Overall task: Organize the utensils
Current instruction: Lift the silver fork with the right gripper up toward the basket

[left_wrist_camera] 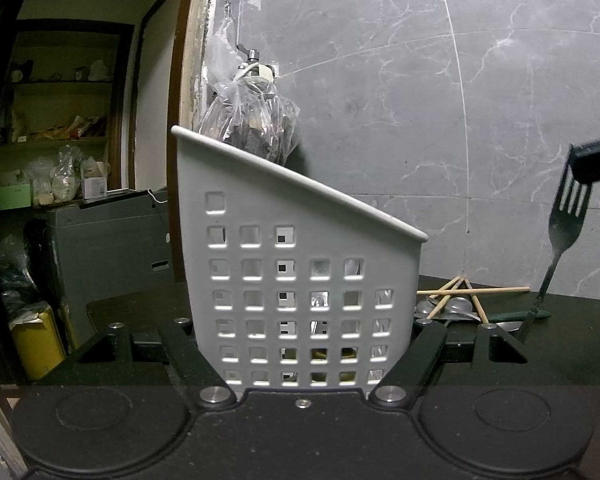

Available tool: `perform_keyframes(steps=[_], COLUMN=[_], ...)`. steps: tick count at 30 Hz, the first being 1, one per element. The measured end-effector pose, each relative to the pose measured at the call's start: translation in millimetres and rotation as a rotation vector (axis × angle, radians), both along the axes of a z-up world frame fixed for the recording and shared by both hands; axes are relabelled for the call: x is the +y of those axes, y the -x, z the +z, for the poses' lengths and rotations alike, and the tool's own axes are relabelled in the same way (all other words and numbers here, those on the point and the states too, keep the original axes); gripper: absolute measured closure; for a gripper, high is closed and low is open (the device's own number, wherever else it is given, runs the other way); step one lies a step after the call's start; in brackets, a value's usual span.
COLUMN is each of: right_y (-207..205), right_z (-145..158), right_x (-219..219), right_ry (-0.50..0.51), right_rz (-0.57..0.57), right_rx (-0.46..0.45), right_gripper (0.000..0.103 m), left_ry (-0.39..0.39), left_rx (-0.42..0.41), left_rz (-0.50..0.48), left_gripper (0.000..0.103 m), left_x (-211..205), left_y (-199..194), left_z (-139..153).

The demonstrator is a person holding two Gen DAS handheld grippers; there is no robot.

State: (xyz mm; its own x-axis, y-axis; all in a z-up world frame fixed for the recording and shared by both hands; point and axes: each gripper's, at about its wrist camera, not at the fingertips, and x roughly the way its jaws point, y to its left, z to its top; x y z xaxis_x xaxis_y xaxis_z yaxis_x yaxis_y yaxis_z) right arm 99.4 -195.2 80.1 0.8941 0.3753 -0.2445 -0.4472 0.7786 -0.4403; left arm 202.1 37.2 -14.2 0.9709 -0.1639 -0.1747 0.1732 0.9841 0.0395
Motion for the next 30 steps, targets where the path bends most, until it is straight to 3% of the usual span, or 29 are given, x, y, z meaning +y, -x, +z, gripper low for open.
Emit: perform_keyframes(steps=[10,30], right_y=[-19.2,-22.4], right_z=[14.9,9.8], right_x=[21.7,2.2], right_ry=[0.058,-0.054], right_rz=[0.064,0.017], right_rx=[0.029,0.044], right_gripper=[0.102,0.102], left_ry=[0.000,0.000], left_rx=[0.001,0.001], left_rz=[-0.001,0.000], left_gripper=[0.027,0.027], left_x=[0.0,0.3], left_y=[-0.1,0.2], left_z=[0.0,-0.2])
